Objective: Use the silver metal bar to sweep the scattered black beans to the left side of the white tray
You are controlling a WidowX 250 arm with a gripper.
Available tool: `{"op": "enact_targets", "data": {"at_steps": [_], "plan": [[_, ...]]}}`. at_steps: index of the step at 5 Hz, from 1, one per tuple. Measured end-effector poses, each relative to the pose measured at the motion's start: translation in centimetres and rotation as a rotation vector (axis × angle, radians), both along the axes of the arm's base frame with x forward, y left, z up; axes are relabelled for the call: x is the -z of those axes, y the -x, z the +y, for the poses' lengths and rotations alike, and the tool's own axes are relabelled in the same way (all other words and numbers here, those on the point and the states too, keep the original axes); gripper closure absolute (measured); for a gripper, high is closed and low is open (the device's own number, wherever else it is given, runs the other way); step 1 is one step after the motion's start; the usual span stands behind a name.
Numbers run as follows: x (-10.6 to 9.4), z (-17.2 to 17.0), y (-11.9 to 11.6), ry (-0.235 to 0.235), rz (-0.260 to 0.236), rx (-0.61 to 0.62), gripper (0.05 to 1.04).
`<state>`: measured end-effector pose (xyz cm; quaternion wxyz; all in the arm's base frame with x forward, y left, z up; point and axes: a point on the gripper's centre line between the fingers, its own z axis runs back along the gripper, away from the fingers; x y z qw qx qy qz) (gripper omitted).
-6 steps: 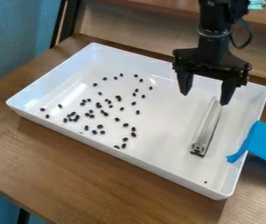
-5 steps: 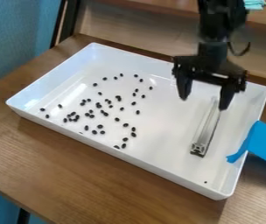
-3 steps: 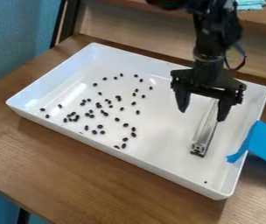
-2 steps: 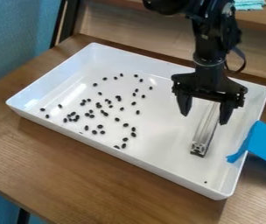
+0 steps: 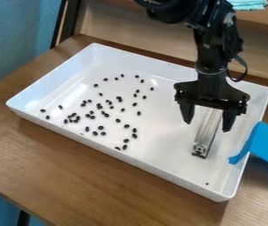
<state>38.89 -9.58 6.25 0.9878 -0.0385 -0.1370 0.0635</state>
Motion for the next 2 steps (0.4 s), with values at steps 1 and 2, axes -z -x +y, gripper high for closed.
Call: {"op": "enact_targets", "data": {"at_steps": [1, 2], "plan": [[1.40, 0.15, -0.22, -0.015, 0.024, -0.014, 0.083], [1.31, 0.19, -0.48, -0.020, 0.018, -0.016, 0.118]]}}
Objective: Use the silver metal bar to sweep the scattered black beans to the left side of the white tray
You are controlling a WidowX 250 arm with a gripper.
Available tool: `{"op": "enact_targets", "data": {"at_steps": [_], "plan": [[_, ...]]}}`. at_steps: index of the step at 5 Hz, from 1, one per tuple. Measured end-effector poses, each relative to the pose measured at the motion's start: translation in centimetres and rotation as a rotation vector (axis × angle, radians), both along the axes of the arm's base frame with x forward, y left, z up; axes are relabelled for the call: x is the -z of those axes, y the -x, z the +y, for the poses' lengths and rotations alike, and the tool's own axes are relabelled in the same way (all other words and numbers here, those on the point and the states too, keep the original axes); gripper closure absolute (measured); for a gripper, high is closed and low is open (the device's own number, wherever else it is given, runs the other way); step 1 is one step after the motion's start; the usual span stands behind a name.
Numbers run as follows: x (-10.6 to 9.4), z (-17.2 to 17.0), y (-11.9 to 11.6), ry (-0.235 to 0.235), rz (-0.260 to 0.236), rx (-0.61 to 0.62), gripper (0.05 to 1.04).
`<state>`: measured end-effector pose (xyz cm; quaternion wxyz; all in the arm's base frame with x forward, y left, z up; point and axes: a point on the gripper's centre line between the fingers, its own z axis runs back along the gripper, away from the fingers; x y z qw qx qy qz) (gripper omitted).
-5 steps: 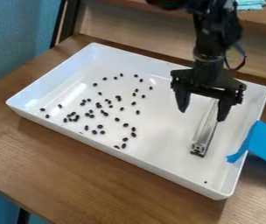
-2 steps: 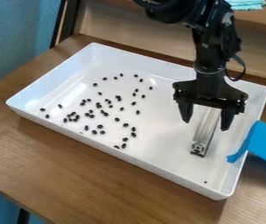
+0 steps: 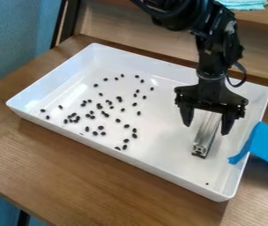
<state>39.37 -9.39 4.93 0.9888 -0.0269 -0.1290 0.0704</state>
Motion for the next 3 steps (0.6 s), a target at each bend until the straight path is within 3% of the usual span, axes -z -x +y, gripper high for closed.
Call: {"op": "enact_targets", "data": {"at_steps": [1, 2, 3], "plan": [[1.5, 0.5, 0.0, -0.011, 0.040, -0.003, 0.396], [1.3, 2.1, -0.3, 0.002, 0.052, -0.025, 0.675], [1.4, 3.3, -0.4, -0.003, 0.051, -0.031, 0.690]]}}
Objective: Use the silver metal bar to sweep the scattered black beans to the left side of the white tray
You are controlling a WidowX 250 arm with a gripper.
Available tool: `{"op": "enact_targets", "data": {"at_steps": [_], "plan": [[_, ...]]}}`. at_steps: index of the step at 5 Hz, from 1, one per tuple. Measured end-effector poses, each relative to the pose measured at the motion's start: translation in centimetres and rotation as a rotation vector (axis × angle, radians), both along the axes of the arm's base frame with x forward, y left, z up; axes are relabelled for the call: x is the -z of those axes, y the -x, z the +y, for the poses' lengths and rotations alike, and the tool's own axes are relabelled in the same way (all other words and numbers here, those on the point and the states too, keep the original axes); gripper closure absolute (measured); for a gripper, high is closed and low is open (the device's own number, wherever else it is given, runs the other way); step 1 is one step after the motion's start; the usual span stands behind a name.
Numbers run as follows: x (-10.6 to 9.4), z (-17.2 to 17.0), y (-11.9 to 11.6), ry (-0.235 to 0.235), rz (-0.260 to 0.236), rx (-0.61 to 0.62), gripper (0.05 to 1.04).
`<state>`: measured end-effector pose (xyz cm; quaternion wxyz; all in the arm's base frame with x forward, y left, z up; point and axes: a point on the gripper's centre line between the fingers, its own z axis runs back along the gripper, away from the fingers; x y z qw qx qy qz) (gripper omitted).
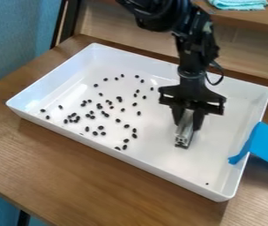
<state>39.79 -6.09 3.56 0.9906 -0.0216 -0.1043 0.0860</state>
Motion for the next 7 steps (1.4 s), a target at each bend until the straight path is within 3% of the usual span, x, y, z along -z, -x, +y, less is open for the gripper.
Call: {"op": "enact_targets", "data": {"at_steps": [2, 5, 7], "plan": [[0.4, 3.9, 0.1, -0.018, 0.014, -0.048, 0.690], [0.8, 10.5, 3.8, -0.047, 0.059, -0.041, 0.691], [0.9, 14.8, 5.9, -0.065, 0.030, -0.034, 0.691]]}}
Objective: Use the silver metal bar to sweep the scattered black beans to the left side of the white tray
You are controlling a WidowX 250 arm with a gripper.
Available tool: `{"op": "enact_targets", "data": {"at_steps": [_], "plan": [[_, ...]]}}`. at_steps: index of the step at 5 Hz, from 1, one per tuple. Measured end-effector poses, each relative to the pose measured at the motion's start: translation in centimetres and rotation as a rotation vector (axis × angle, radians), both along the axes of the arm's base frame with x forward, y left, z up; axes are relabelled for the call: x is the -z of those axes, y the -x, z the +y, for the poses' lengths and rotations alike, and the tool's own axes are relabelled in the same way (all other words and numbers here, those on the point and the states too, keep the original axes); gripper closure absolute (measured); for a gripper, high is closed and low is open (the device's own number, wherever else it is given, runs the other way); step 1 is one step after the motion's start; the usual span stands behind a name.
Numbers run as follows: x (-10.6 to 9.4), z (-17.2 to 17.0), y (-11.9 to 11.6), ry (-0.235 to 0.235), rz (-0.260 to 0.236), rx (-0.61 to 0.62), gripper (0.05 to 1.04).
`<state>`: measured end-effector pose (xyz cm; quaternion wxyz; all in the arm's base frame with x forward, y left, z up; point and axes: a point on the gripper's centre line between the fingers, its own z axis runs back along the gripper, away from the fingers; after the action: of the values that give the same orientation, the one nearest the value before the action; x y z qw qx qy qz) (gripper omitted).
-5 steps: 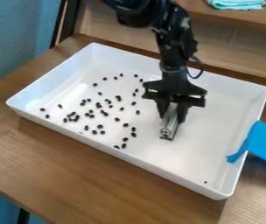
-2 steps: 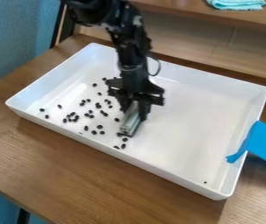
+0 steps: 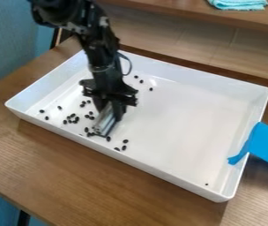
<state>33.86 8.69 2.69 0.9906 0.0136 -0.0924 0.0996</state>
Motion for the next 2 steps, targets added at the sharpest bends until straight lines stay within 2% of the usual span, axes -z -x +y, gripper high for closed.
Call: {"op": "enact_targets", "data": {"at_steps": [2], "plan": [[-0.2, 4.6, 1.1, -0.010, -0.019, -0.001, 0.691]]}}
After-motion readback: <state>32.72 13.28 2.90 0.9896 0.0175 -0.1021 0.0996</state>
